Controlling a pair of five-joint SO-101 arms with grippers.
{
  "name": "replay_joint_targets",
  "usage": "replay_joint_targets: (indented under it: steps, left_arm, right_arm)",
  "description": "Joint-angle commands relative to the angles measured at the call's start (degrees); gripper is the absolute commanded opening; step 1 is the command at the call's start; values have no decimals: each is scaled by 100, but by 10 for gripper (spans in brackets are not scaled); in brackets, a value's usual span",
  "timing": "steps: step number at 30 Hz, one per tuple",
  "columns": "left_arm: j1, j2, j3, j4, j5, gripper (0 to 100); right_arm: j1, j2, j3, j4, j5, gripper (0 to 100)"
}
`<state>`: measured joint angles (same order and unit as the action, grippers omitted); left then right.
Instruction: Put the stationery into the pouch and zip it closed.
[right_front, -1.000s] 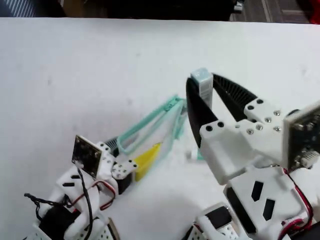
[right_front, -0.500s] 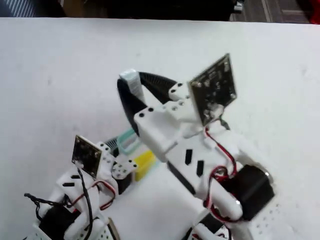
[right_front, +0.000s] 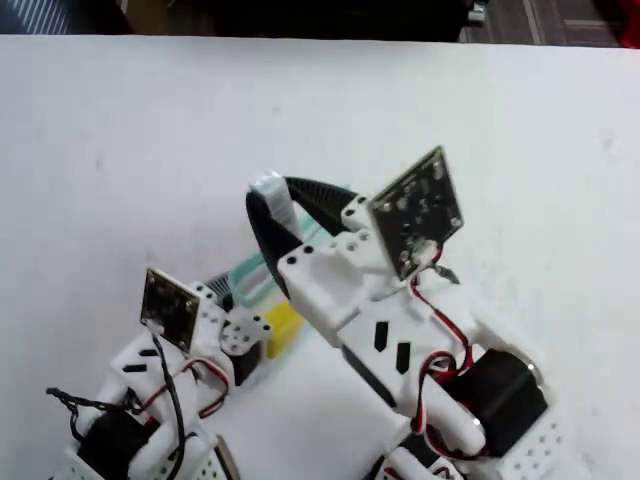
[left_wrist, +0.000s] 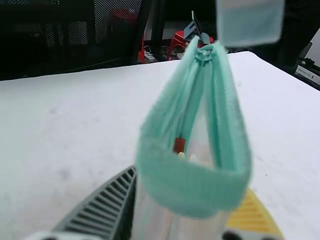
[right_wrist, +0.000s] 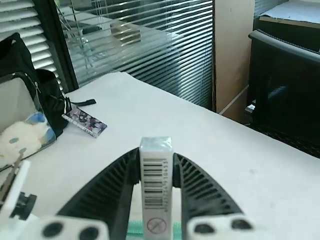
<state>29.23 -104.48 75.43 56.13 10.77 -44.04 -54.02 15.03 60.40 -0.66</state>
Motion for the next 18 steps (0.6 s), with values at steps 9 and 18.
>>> replay_joint_targets:
  steps: [9, 18]
  left_arm:
    - [-31, 22, -202, -18, 53, 226]
    - [-31, 22, -202, -18, 53, 226]
  right_arm:
    - [-22, -119, 826, -681, 132, 16]
    - [-198, -119, 1099, -681, 141, 17]
